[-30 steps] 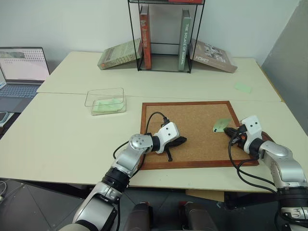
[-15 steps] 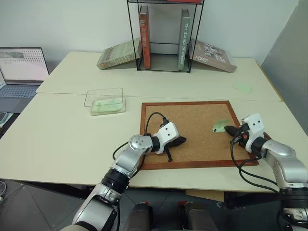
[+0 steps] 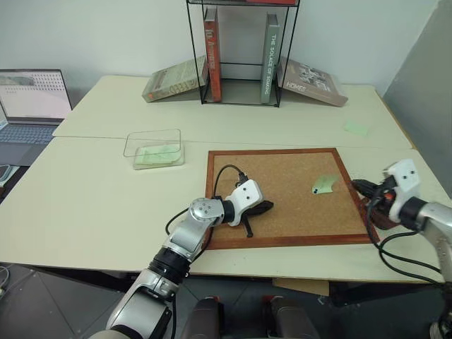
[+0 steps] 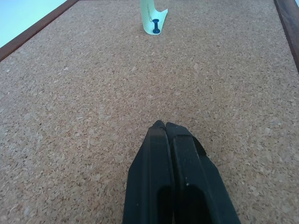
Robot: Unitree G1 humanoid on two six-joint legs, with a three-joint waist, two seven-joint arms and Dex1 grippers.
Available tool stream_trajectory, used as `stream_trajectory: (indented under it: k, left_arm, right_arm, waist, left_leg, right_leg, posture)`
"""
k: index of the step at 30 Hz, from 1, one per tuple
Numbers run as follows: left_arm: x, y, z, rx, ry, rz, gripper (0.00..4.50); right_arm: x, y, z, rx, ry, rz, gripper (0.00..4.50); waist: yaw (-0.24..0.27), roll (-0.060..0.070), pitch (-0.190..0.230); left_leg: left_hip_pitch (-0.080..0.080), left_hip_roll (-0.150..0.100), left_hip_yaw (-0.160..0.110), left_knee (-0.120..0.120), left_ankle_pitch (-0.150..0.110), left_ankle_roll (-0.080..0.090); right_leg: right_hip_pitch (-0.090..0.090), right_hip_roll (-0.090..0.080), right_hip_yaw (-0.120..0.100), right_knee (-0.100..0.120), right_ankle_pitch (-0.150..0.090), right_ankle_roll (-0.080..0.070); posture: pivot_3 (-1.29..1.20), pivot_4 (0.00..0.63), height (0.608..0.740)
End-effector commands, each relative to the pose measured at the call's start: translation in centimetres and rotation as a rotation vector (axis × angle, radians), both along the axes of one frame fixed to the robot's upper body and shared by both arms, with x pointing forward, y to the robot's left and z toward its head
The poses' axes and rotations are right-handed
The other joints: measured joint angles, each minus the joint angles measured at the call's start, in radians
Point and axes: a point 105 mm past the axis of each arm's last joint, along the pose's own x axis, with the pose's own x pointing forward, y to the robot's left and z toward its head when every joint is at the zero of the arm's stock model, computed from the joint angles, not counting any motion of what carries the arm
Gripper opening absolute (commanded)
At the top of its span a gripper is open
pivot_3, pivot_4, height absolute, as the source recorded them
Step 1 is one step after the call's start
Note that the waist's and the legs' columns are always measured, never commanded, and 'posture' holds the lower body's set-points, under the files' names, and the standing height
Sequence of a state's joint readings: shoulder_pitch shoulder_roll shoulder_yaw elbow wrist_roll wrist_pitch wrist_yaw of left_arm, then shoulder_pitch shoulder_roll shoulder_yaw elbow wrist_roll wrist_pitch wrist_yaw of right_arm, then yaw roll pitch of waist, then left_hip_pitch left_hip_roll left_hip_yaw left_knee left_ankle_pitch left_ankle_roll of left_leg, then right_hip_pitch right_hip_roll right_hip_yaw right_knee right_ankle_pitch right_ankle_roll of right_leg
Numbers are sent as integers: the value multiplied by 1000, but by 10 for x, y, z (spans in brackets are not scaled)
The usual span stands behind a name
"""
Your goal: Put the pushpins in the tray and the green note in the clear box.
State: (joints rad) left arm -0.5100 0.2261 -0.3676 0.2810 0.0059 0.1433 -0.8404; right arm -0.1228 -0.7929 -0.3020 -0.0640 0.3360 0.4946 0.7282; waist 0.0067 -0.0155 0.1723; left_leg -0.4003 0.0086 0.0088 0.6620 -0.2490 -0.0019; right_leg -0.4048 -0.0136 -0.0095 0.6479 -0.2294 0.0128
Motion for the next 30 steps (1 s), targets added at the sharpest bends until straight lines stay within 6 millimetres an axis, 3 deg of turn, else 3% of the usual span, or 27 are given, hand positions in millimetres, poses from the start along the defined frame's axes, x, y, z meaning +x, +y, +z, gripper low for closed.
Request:
stream_trajectory:
  k: [1,4,10,11,19,24,28,30]
  left_arm:
    - [-6,-2,-18,53,40,-18,0]
    - [-6,-3,-17,52,37,-23,0]
    - [-5,-4,-17,54,31,-30,0]
    - [-4,-4,-17,54,31,-30,0]
    - [-4,-3,-17,56,28,-25,0]
    - [-4,-2,-17,56,28,-24,0]
    - [-5,-2,-17,55,28,-24,0]
    - [-5,-2,-17,54,30,-25,0]
  right_arm:
    - [-12,-33,1,-140,34,-60,8]
    - [-16,-41,-7,-189,76,-75,8]
    - [-15,-37,-28,-210,138,-85,8]
    - [-14,-36,-31,-211,142,-88,445]
    - [-10,-45,-35,-225,138,-149,2140]
    - [-8,-50,-22,-192,98,-171,3032]
    - [-11,-40,-2,-85,47,-105,3782]
    - [-13,-24,6,-26,28,-31,3782]
  waist:
    - [1,1,0]
    - [0,1,-1]
    - [-2,2,-1]
    - [-1,1,-1]
    - [1,1,-1]
    - [1,2,-1]
    - [1,2,-1]
    - [1,1,-1]
  left_leg:
    - [0,0,0,0,0,0]
    - [0,0,0,0,0,0]
    - [0,0,1,1,0,0]
    - [0,-1,1,1,0,1]
    - [0,-1,0,1,0,1]
    - [0,-1,0,1,0,1]
    - [0,-1,1,1,0,1]
    - [0,-1,1,1,0,1]
  right_leg:
    - [0,0,0,0,0,0]
    - [0,0,0,0,0,0]
    - [0,0,0,0,0,0]
    - [0,0,0,0,0,0]
    - [0,0,0,-1,0,1]
    - [0,0,0,-1,0,1]
    - [0,0,0,-1,0,1]
    - [0,0,0,-1,1,1]
  posture:
    - [0,150,740]
    - [0,150,740]
    - [0,150,740]
    - [0,150,740]
    - [0,150,740]
    - [0,150,740]
    - [0,150,740]
    - [0,150,740]
